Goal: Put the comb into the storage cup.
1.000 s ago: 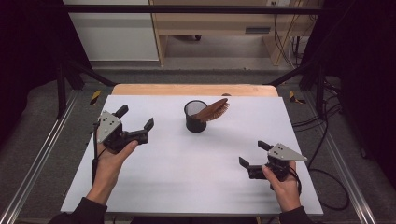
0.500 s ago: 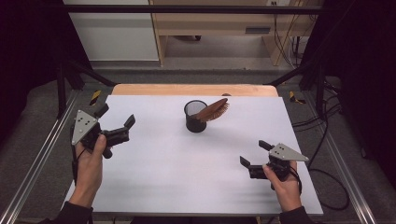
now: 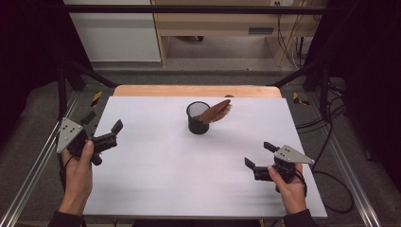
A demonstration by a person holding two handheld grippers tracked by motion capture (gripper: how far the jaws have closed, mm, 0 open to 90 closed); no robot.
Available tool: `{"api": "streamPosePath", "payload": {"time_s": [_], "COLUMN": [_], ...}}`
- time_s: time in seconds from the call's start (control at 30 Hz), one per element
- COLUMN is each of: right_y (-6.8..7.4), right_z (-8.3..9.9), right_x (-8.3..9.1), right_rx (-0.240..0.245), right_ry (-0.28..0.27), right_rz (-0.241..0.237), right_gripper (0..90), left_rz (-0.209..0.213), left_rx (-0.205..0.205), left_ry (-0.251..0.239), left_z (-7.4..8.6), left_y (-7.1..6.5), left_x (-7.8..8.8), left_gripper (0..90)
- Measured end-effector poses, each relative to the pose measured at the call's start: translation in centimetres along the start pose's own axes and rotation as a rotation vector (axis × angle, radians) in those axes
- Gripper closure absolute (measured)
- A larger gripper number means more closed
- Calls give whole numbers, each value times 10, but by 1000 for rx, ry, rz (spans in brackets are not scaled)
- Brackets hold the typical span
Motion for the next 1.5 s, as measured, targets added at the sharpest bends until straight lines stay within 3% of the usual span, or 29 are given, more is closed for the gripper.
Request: {"api": "streamPosePath", "payload": {"time_s": [0.7, 1.1, 1.5], "right_y": [-6, -11, -12], "right_z": [-1, 0, 3], "right_x": [3, 4, 5], "right_rx": [68, 88, 88], "right_ry": [-53, -72, -58], "right_rz": [61, 91, 84], "right_gripper": [43, 32, 35], "left_rz": [-26, -17, -6], "left_rx": [51, 54, 65], "left_ry": [7, 22, 39], "left_z": [26, 46, 62], "left_y": [18, 21, 19], "left_x": [19, 27, 32], "left_gripper": [15, 21, 23]}}
Point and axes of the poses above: each handheld gripper's, and its own axes: x roughly backward along the jaws, z roughly out of its underside, y roughly to its left, the point moved 7 cm from there along -x, roughly forward along the jaws, and after that the axes turned 1 degree about -y, right-handed, at the moved point
